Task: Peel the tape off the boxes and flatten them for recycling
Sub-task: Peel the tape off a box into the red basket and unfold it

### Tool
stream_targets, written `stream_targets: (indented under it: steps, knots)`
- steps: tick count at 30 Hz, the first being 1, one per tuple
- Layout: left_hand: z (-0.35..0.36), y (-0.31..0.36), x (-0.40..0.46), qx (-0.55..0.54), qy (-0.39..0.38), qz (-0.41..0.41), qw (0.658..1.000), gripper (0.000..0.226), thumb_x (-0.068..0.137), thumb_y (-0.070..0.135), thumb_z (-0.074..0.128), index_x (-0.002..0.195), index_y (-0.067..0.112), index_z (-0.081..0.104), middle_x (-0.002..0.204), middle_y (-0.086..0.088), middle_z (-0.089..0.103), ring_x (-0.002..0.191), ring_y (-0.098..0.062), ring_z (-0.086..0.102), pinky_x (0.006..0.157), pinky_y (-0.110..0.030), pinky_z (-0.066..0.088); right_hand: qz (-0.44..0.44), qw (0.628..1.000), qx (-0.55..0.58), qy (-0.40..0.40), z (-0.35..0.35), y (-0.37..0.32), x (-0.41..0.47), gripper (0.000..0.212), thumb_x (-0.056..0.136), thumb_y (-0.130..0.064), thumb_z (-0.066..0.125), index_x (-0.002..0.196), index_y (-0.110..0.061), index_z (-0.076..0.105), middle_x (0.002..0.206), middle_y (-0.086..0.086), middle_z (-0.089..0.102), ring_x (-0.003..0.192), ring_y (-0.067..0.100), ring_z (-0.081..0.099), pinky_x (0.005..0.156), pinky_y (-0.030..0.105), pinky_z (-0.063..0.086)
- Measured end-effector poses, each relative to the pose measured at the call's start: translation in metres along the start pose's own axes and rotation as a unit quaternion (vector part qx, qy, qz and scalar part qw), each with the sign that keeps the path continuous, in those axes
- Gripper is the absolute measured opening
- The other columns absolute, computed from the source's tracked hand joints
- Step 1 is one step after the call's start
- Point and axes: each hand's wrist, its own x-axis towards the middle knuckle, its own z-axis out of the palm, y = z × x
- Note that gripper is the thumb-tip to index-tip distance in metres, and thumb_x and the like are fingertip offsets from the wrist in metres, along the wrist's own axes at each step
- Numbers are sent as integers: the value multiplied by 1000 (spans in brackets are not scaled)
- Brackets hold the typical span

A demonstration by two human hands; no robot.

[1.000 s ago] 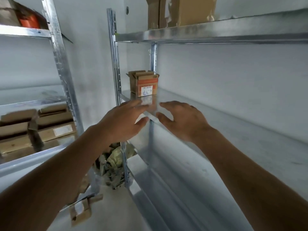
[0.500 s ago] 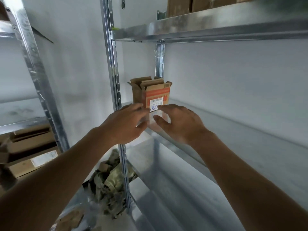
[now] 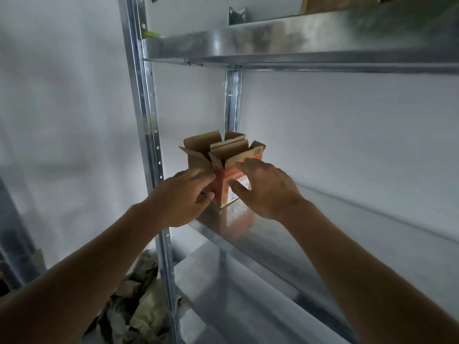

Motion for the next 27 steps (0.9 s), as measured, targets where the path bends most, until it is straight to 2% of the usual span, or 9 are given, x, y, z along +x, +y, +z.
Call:
stream_targets:
  steps: [4, 6, 11, 14, 16, 19, 22, 24, 27]
  knots:
    - [20, -35, 19, -26, -10, 40, 999, 40, 102, 49, 52, 138, 31, 53, 134, 13, 63, 109, -13, 67, 93, -21, 51, 41, 999, -31, 0, 18, -6, 38, 57, 102, -59, 44, 151, -30, 43, 164, 3, 35, 147, 29, 40, 114, 45, 39]
    - [29, -52, 26, -35, -14, 62, 997, 39, 102, 49, 53, 138, 31, 52, 132, 12, 63, 109, -13, 67, 94, -24, 54, 51, 998, -41, 3, 27, -11, 54, 62, 101, -58, 46, 154, -26, 38, 165, 6, 32, 150, 30, 34, 117, 46, 36]
    - [48, -80, 39, -45, -9, 105, 993, 41, 102, 49, 52, 138, 31, 51, 128, 12, 65, 106, -12, 68, 94, -29, 57, 68, 993, -94, 13, 42, -24, 79, 60, 95, -63, 50, 140, -22, 48, 137, 6, 58, 131, 28, 51, 117, 41, 32]
    - [56, -87, 48, -58, -14, 118, 991, 39, 101, 52, 53, 134, 32, 51, 125, 13, 66, 103, -10, 67, 95, -30, 57, 89, 987, -134, 10, 46, -26, 82, 57, 93, -67, 51, 129, -24, 50, 114, 5, 67, 114, 29, 59, 103, 40, 41]
    - [61, -89, 53, -72, -24, 122, 990, 37, 100, 53, 53, 131, 32, 52, 122, 14, 67, 99, -10, 68, 94, -32, 58, 108, 986, -128, -10, 50, -27, 83, 57, 94, -67, 52, 132, -26, 44, 105, 3, 70, 103, 28, 65, 89, 38, 45]
    - [68, -86, 59, -62, -40, 131, 989, 45, 101, 55, 50, 140, 33, 48, 125, 14, 66, 99, -11, 68, 95, -30, 57, 133, 985, -110, -17, 54, -24, 84, 58, 98, -57, 55, 147, -32, 37, 116, 4, 71, 104, 30, 68, 77, 36, 43]
    - [73, -79, 62, -50, -46, 137, 988, 54, 102, 57, 45, 149, 32, 44, 133, 13, 65, 108, -13, 68, 99, -30, 53, 161, 985, -58, -20, 52, -17, 80, 54, 101, -45, 56, 153, -40, 38, 131, 5, 67, 117, 30, 64, 91, 40, 54]
    - [76, -73, 63, -52, -55, 142, 987, 51, 103, 56, 45, 147, 30, 47, 133, 13, 66, 111, -14, 68, 100, -31, 52, 170, 985, -17, -19, 51, -16, 74, 53, 104, -34, 55, 154, -40, 40, 136, 5, 64, 124, 30, 60, 102, 46, 53]
    - [80, -64, 65, -67, -68, 149, 984, 38, 104, 55, 44, 132, 31, 55, 121, 15, 70, 100, -10, 70, 97, -32, 56, 179, 984, -5, 12, 51, -15, 61, 49, 106, -26, 50, 153, -41, 43, 126, 5, 58, 116, 30, 59, 98, 47, 53]
